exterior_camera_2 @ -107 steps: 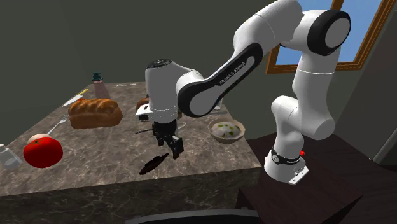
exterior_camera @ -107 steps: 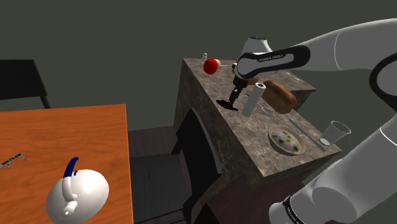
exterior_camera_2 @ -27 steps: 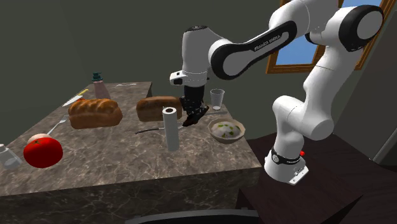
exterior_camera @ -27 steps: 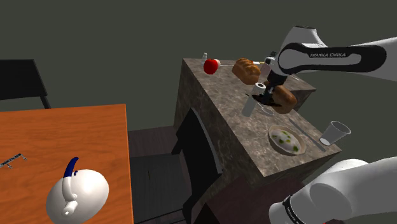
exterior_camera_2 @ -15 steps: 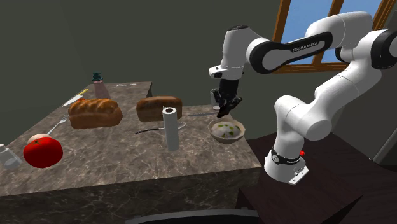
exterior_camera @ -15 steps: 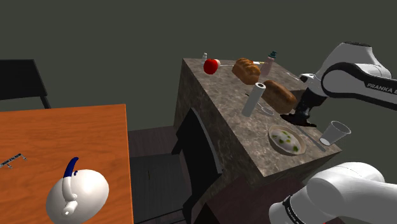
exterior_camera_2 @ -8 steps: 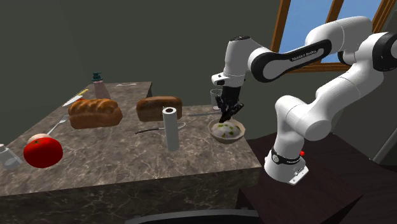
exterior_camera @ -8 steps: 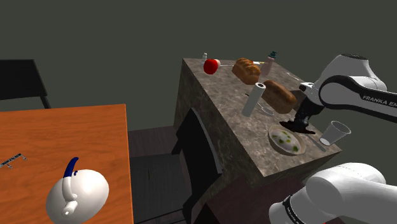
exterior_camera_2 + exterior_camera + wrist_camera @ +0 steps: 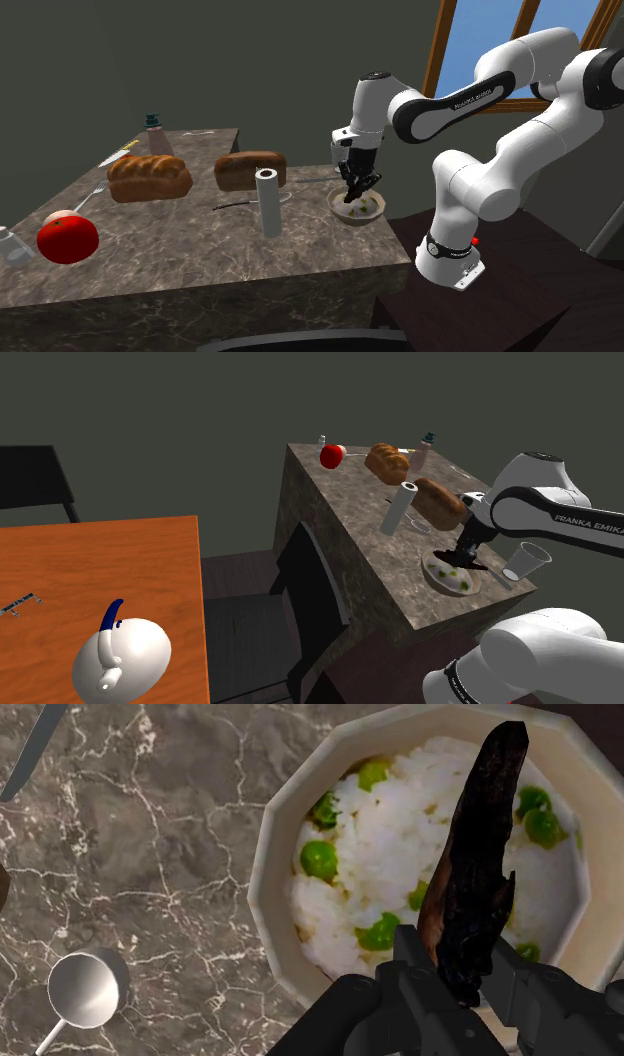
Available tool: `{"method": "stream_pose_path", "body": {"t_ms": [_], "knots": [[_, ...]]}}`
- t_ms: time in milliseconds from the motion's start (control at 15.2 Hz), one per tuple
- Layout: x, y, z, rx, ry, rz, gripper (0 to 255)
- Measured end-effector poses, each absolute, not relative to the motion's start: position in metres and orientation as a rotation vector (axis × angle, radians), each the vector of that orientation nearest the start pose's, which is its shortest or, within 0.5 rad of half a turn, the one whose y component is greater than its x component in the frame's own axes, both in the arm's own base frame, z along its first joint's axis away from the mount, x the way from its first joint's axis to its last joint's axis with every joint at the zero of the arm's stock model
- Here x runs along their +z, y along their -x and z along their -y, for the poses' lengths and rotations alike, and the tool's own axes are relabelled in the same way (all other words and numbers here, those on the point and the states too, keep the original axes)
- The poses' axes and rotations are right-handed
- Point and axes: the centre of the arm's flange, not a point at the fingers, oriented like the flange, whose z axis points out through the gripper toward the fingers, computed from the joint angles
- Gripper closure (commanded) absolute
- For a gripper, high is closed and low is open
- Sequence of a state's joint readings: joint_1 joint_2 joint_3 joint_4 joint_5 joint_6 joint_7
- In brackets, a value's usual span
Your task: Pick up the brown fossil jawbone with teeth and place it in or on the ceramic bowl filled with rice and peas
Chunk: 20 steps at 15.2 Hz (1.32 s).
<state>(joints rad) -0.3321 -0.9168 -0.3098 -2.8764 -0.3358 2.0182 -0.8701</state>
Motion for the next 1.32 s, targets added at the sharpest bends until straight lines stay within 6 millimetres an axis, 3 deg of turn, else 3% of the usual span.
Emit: {"method": "stream_pose_path", "body": {"t_ms": [264, 330, 726, 990, 1320], "knots": [[0.408, -0.226, 0.176, 0.000, 3.129, 0.766, 255], [0.408, -0.226, 0.176, 0.000, 3.129, 0.766, 0], [0.408, -0.226, 0.176, 0.000, 3.129, 0.766, 0], [0.448, -0.225, 0.174, -0.002, 3.131, 0.765, 0], [0.458, -0.225, 0.172, -0.001, 3.129, 0.766, 0]]}}
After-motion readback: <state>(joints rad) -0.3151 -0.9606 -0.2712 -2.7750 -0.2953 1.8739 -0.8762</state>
